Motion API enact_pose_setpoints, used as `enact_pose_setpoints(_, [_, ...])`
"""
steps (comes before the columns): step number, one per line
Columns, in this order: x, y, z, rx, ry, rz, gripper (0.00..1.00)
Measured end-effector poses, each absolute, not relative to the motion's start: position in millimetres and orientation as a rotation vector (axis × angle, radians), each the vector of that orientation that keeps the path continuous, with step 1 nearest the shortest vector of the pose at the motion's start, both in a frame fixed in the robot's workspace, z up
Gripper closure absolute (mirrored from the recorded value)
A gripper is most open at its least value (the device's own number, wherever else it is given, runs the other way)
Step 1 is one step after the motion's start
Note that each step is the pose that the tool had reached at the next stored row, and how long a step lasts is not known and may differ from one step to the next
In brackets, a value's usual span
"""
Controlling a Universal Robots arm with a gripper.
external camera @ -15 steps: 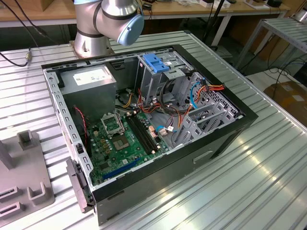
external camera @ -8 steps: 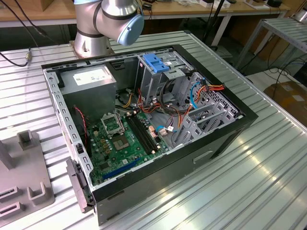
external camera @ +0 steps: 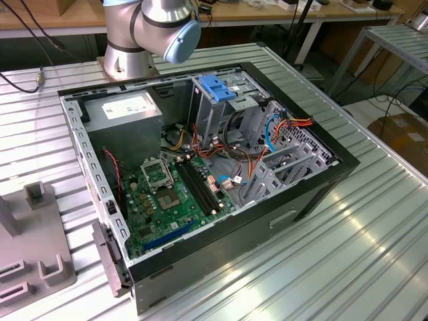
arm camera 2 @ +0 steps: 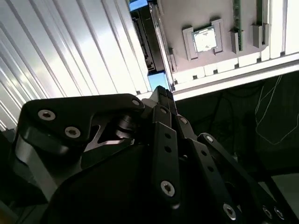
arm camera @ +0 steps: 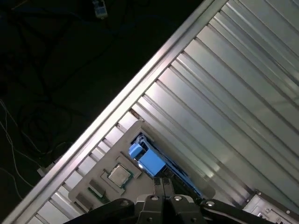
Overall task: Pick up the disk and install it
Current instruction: 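Pick up the disk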
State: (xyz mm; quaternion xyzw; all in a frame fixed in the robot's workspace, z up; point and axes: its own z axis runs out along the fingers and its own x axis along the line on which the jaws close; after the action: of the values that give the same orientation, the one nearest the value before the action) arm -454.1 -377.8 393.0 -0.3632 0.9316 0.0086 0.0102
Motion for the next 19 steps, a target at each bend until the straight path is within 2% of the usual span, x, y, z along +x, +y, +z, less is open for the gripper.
enact_pose_setpoints(19, [-454.1, -377.8, 393.0, -1.666, 2.644, 0.032, 0.90])
